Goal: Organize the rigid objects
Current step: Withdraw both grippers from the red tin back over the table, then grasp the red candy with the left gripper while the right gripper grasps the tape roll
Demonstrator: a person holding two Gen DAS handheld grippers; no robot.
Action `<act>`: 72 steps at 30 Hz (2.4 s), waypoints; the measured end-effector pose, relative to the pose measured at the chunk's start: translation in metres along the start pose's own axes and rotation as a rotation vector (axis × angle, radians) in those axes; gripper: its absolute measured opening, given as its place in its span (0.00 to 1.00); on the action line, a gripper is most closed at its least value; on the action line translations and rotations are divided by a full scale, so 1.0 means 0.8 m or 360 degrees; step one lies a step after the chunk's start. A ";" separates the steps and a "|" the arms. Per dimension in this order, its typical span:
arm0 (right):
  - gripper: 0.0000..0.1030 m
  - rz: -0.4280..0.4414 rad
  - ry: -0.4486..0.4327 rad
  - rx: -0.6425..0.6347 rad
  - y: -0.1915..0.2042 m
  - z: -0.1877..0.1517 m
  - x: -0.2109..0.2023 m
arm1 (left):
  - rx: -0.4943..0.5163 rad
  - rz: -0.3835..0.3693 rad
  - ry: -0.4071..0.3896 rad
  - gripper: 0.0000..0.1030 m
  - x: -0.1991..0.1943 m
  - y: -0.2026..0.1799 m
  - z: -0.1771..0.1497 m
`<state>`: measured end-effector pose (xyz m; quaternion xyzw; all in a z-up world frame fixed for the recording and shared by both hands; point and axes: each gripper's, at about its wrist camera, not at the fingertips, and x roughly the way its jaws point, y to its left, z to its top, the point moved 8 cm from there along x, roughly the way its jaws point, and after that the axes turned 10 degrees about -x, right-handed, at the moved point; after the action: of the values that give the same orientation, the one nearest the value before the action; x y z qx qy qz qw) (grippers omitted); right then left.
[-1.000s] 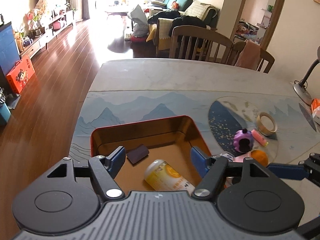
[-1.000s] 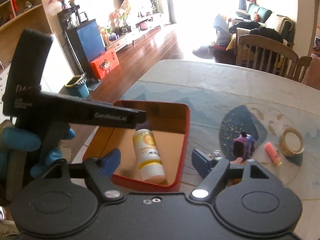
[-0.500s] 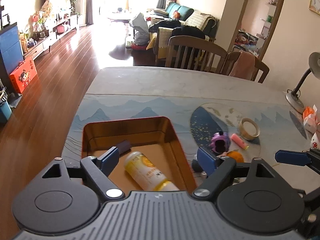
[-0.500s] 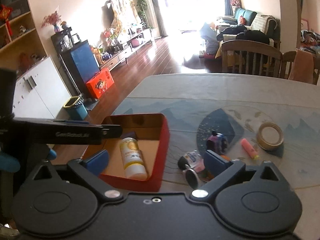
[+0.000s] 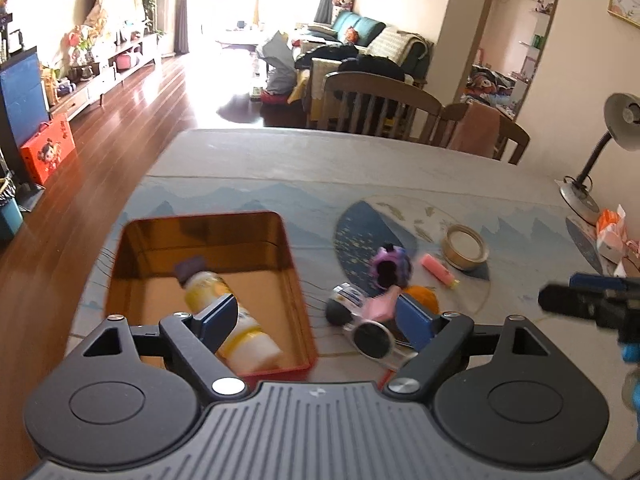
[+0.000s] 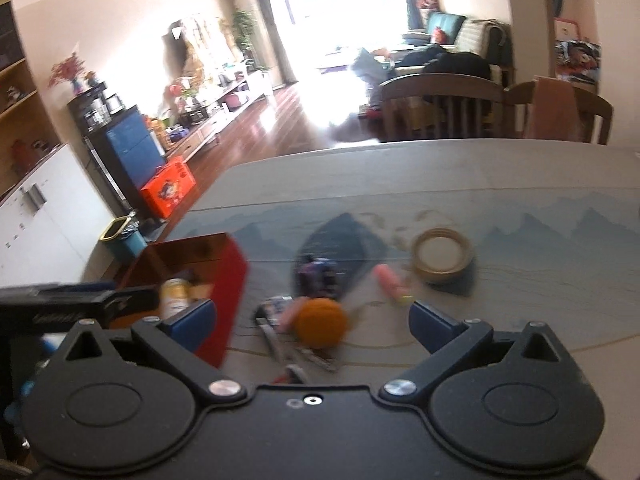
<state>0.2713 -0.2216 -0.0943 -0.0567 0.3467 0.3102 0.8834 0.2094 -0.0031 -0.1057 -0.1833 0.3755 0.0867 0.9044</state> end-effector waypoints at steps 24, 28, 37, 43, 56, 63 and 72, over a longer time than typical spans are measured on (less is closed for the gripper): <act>1.00 -0.0051 0.0172 -0.0231 -0.137 0.007 0.109 | 0.0135 0.0002 0.0319 0.84 0.090 -0.069 -0.099; 0.98 -0.0050 0.0229 -0.0245 -0.148 0.003 0.133 | 0.0142 0.0005 0.0410 0.84 0.112 -0.065 -0.117; 0.92 -0.0010 0.0302 -0.0259 -0.159 0.003 0.171 | 0.0126 -0.0026 0.0465 0.84 0.132 -0.067 -0.125; 0.92 0.0008 0.0335 -0.0301 -0.158 0.005 0.194 | 0.0157 -0.0043 0.0486 0.83 0.141 -0.073 -0.127; 0.87 -0.0003 0.0391 -0.0347 -0.159 0.000 0.227 | 0.0219 -0.0110 0.0471 0.62 0.143 -0.089 -0.130; 0.74 -0.0003 0.0392 -0.0336 -0.162 -0.002 0.228 | 0.0192 -0.0129 0.0471 0.47 0.140 -0.089 -0.129; 0.73 0.0009 0.0388 -0.0344 -0.158 -0.009 0.219 | 0.0174 -0.0131 0.0486 0.32 0.136 -0.087 -0.132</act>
<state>0.4405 -0.2359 -0.2277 -0.1877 0.4161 0.3390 0.8226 0.2381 -0.1068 -0.2334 -0.1602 0.5050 0.0000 0.8481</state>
